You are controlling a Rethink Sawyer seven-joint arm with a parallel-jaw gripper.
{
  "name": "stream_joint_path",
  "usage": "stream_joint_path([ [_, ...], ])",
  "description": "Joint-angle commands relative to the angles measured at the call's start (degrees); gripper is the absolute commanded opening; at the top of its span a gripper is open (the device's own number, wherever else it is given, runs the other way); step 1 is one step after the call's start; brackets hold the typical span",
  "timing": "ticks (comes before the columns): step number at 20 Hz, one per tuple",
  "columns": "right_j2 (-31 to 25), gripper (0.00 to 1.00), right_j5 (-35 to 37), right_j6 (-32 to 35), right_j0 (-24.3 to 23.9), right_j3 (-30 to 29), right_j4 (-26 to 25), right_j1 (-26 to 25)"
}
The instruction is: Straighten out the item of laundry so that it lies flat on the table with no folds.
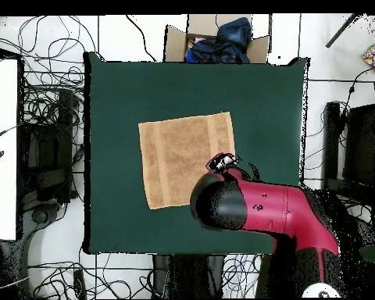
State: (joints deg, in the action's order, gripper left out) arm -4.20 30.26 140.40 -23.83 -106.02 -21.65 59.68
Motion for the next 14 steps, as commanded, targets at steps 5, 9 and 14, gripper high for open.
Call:
stream_joint_path([
  [5,-3.2,0.0,4.4,-3.1,1.5,-5.4,0.6,-1.3],
  [9,-5.4,0.0,1.8,-8.1,-0.8,-6.6,-1.5,-1.6],
  [14,-6.7,0.0,3.5,-8.9,-2.2,-8.2,-0.2,-1.3],
])
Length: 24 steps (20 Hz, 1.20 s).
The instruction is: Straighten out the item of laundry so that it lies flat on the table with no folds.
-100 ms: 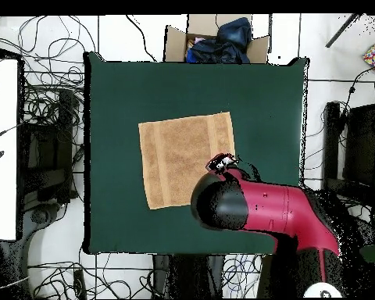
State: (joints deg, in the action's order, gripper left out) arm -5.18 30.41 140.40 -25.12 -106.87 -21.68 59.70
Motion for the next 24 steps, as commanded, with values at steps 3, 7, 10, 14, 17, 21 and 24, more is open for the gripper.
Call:
stream_joint_path([
  [3,-6.1,1.0,3.6,-8.7,-1.2,-7.4,-0.2,-1.3],
  [7,-5.6,1.0,2.6,-6.8,-0.5,-6.5,-0.4,-1.3],
  [10,-4.8,1.0,2.3,-5.1,0.2,-6.6,-0.3,-1.3],
  [14,-4.8,1.0,3.0,-4.2,0.2,-6.7,0.9,-1.5],
  [17,-5.2,1.0,3.3,-4.4,-0.3,-6.6,1.6,-1.3],
  [21,-4.7,1.0,3.0,-4.5,0.1,-6.4,0.7,-0.6],
  [24,-4.8,1.0,2.6,-4.4,0.1,-6.4,0.6,-0.9],
])
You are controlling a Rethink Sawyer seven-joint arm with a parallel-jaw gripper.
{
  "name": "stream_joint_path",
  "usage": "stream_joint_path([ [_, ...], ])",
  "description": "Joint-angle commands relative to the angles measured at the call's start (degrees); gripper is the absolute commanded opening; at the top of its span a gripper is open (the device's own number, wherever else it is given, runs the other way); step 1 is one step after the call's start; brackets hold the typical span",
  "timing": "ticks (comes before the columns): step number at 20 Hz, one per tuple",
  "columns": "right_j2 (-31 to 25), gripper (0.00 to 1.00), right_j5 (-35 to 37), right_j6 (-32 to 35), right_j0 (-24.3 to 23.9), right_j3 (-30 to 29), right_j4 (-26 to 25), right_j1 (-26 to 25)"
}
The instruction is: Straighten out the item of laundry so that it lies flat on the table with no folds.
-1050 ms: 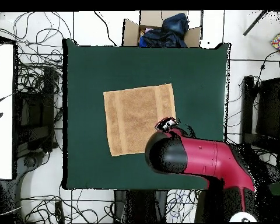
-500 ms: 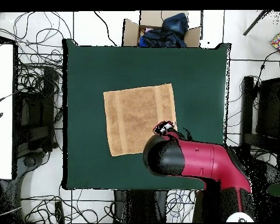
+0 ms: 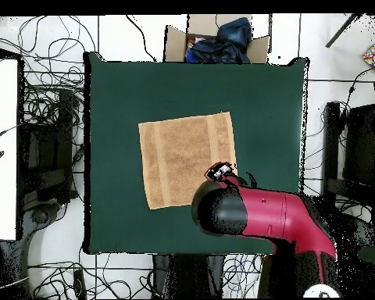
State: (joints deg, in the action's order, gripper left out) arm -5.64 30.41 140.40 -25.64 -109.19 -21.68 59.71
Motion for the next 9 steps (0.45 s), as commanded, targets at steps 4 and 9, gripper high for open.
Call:
stream_joint_path([
  [4,-4.4,1.0,2.4,-4.4,0.6,-3.9,0.5,-1.2],
  [9,-4.5,1.0,2.4,-4.3,0.8,-3.3,0.2,-1.9],
])
